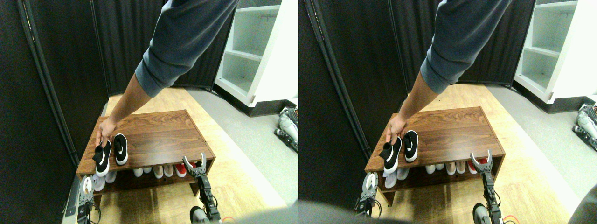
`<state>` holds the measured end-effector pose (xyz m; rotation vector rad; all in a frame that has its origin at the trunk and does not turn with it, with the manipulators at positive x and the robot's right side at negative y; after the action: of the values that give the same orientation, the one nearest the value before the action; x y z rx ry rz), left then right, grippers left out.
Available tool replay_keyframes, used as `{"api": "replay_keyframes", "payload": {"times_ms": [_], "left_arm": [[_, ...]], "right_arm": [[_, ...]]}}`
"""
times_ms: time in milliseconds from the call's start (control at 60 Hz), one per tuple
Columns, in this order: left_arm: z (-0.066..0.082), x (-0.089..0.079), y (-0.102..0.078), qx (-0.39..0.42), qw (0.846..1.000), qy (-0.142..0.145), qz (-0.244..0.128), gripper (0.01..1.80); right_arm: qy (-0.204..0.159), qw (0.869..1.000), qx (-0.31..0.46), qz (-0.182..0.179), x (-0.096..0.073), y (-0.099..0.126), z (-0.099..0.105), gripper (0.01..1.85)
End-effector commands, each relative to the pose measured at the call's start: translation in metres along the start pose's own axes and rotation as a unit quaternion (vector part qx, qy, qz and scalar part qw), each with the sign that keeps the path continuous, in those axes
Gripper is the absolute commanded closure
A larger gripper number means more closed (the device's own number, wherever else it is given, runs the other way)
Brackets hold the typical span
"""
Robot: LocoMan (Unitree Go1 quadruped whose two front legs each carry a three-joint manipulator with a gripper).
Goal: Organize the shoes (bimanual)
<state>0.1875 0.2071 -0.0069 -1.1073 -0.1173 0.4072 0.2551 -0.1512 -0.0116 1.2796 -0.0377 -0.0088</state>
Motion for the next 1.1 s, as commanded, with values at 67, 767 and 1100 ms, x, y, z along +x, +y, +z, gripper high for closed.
{"api": "replay_keyframes", "payload": {"times_ms": [67,767,1100], "left_arm": [[0.005,0.001,-0.010,-0.008,1.000,-0.014,-0.024,1.80],[-0.002,0.006,0.003,-0.029,0.998,0.049,0.012,0.39],[-0.030,0.049,0.024,-0.069,0.993,0.084,0.040,0.24]], "right_arm": [[0.000,1.000,0.001,0.011,0.004,0.003,-0.001,1.28],[0.008,1.000,0.000,0.008,0.011,0.004,-0.010,1.23],[0.004,1.000,-0.004,0.002,0.009,0.004,-0.009,1.22]]}}
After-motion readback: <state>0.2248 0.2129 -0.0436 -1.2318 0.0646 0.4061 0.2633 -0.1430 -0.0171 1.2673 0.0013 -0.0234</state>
